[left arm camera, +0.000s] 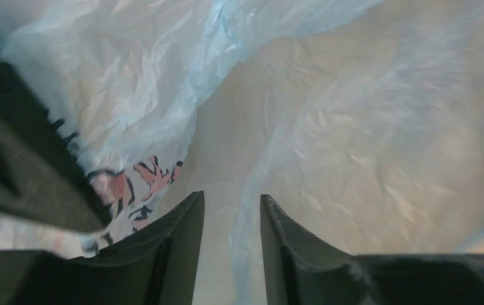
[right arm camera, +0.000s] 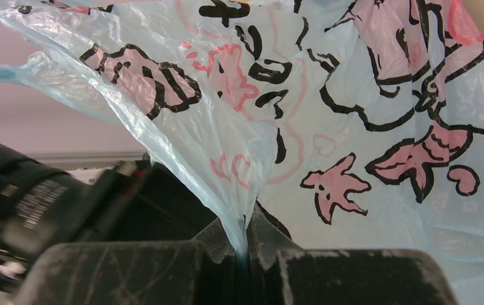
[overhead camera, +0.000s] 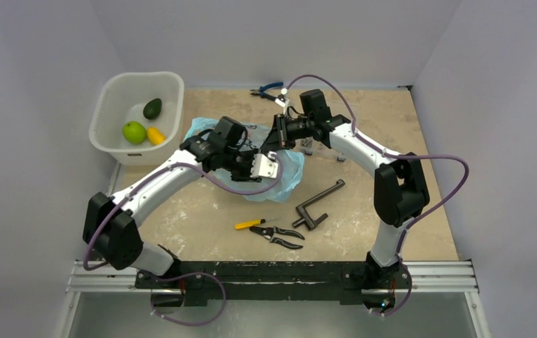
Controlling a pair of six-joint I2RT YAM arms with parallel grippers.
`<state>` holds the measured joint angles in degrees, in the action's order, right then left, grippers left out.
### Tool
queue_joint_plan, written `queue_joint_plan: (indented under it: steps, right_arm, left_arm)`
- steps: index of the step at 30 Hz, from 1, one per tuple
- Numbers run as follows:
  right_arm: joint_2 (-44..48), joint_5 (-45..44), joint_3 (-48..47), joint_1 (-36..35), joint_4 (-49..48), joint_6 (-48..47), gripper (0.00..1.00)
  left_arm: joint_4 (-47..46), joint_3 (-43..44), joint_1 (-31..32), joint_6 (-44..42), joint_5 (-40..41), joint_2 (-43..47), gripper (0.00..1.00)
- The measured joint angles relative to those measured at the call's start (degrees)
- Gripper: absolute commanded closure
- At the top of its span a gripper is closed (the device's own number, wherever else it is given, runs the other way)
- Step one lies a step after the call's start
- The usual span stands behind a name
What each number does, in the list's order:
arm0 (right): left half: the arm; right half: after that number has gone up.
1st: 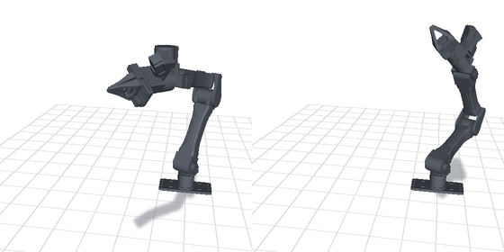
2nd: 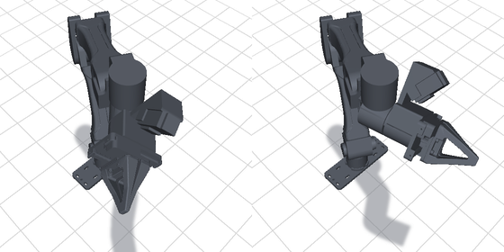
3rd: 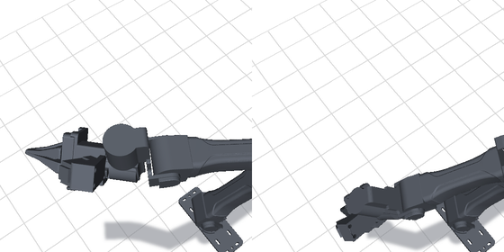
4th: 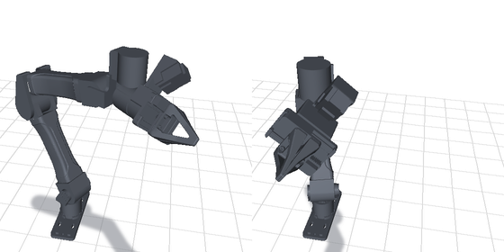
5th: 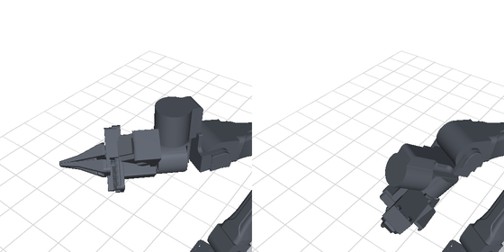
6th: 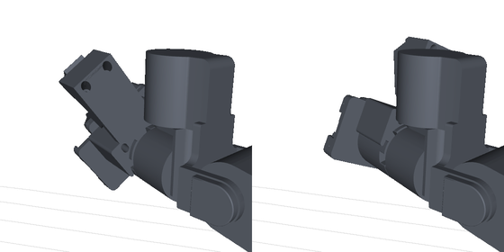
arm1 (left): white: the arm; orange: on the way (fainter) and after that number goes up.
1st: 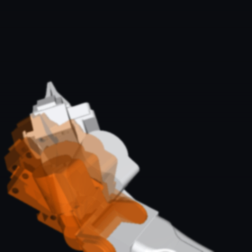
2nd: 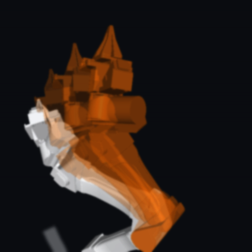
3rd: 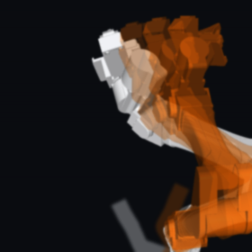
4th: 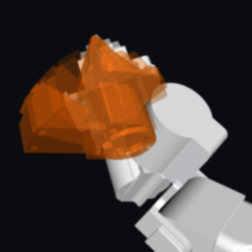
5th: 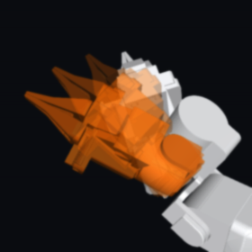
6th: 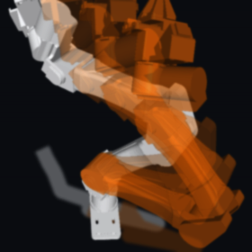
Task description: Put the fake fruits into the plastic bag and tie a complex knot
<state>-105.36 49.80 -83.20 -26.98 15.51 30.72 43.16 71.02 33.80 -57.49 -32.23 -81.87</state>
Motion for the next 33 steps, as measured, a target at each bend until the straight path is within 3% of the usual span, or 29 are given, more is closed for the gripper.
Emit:
queue_joint_plan:
  steps: [2, 4, 10, 14, 24, 28, 33]
  right_arm:
    - [0.0, 0.8, 0.0, 0.0, -0.4, 0.4, 1.00]
    - [0.0, 1.3, 0.2, 0.0, -0.9, 0.8, 1.00]
    - [0.0, 2.8, 1.3, 0.5, -1.8, 1.6, 1.00]
    - [0.2, 3.4, 2.4, 2.2, -2.0, 1.9, 1.00]
    - [6.1, -5.8, 1.1, 11.4, 4.3, -2.1, 1.00]
    - [6.1, -10.3, 1.6, 9.7, 7.8, -6.7, 1.00]
    - [6.1, -14.4, 4.1, 4.5, 9.2, -12.2, 1.00]
  left_arm:
    - [-3.8, -1.1, 1.9, -0.6, 3.8, -3.0, 0.87]
    - [-7.9, -2.3, 3.2, -0.9, 6.9, -5.5, 0.95]
    - [-13.4, -8.5, 3.3, -7.3, 13.2, -9.7, 0.99]
    - [-4.2, -9.2, 2.6, -14.4, 11.9, -11.6, 1.00]
    - [33.8, -7.1, -3.8, -35.4, 3.7, -9.5, 1.00]
    - [37.8, -5.4, -6.1, -35.3, 1.3, -10.4, 0.94]
    - [35.4, 4.9, -6.6, -28.0, -4.2, -13.5, 0.76]
